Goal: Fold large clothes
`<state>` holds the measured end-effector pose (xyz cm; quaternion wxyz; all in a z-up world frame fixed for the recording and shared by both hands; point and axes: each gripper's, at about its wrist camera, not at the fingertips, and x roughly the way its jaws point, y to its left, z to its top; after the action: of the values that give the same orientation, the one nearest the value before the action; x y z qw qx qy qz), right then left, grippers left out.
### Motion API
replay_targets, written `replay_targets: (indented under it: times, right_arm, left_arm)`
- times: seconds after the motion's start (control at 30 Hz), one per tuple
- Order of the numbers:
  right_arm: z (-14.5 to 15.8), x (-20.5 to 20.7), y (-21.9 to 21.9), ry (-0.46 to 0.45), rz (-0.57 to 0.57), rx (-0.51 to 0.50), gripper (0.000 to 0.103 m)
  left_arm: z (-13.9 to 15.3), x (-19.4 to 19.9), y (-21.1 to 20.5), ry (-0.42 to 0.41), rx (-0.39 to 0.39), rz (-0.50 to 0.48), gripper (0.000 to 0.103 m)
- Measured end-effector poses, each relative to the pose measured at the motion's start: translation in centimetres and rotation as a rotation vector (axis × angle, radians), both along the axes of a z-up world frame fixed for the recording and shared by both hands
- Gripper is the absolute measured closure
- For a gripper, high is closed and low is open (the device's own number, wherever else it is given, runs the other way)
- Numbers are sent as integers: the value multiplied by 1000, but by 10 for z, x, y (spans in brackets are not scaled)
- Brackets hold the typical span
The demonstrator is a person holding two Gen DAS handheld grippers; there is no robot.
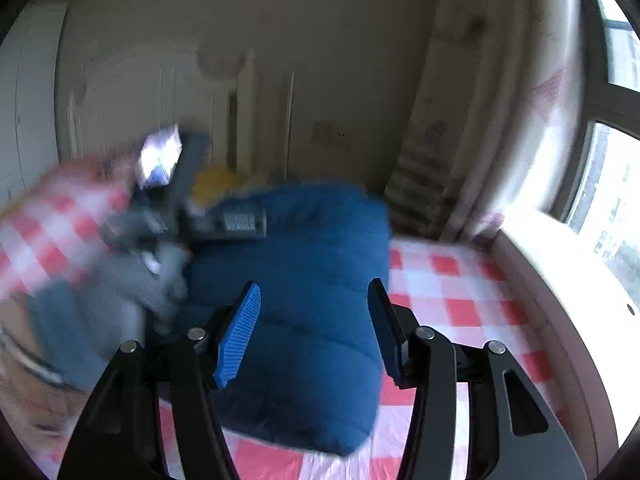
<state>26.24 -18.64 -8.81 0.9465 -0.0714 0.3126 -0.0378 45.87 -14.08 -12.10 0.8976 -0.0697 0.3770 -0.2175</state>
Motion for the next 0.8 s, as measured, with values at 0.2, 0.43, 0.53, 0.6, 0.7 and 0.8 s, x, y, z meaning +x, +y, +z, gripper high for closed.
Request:
replay_targets:
  times: [0.2,0.43,0.53,0.6,0.7,0.8]
  right_arm:
    - [-31,13,-11,75,44,48,55]
    - [53,56,-49,-77,53,71,55]
    - [23,126,-58,89,100,86,55]
    - [-21,155,-63,243,163,175,55]
    - [-11,162,-66,309,198,149,55]
    - [17,177,-61,300,211,53,55]
  left_arm:
    - [0,-2,-1,-4,1,1,2]
    - [-1,-4,12,-4,-47,40,2]
    - [-2,-4,19,2,-58,69,2]
    - [-4,-2,24,16,-60,96,2]
    - [-7,0,26,39,-68,100,2]
    - [-6,-3,24,19,-54,112,2]
